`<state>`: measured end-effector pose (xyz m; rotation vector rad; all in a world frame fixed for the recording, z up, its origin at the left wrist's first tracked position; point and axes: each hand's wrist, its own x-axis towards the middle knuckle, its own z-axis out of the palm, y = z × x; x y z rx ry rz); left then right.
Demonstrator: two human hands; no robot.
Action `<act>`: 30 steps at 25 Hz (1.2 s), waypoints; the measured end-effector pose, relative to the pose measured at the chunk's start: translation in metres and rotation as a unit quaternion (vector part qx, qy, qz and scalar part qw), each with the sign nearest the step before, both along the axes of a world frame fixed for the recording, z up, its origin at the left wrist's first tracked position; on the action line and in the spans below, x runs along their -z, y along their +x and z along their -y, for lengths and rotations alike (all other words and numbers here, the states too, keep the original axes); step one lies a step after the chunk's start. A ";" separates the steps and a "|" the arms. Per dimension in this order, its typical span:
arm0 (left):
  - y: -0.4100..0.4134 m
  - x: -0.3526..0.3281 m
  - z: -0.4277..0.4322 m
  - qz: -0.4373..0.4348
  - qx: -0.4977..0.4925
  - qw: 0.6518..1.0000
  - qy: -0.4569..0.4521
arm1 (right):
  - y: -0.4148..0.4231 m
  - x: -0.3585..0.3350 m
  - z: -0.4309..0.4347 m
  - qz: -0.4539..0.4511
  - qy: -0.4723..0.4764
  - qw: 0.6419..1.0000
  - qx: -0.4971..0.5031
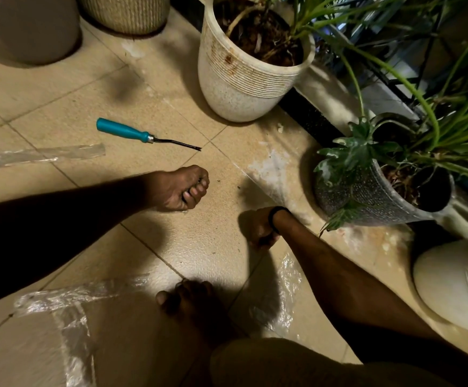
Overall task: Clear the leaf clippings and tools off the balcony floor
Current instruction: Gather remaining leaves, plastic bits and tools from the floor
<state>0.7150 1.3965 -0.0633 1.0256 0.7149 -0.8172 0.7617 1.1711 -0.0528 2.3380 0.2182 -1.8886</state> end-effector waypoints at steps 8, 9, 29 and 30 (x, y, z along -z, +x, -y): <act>-0.010 -0.008 -0.017 0.007 -0.030 1.000 0.004 | -0.008 -0.055 -0.062 0.047 0.231 0.952 0.197; -0.013 -0.009 -0.020 0.010 -0.035 0.999 0.006 | -0.004 -0.064 -0.075 0.075 0.255 0.943 0.200; -0.027 -0.001 -0.057 0.009 -0.056 0.995 -0.080 | 0.037 -0.003 -0.057 0.468 0.172 0.853 0.154; -0.026 0.000 -0.056 0.009 -0.056 0.995 -0.080 | 0.030 0.007 -0.050 0.475 0.190 0.836 0.200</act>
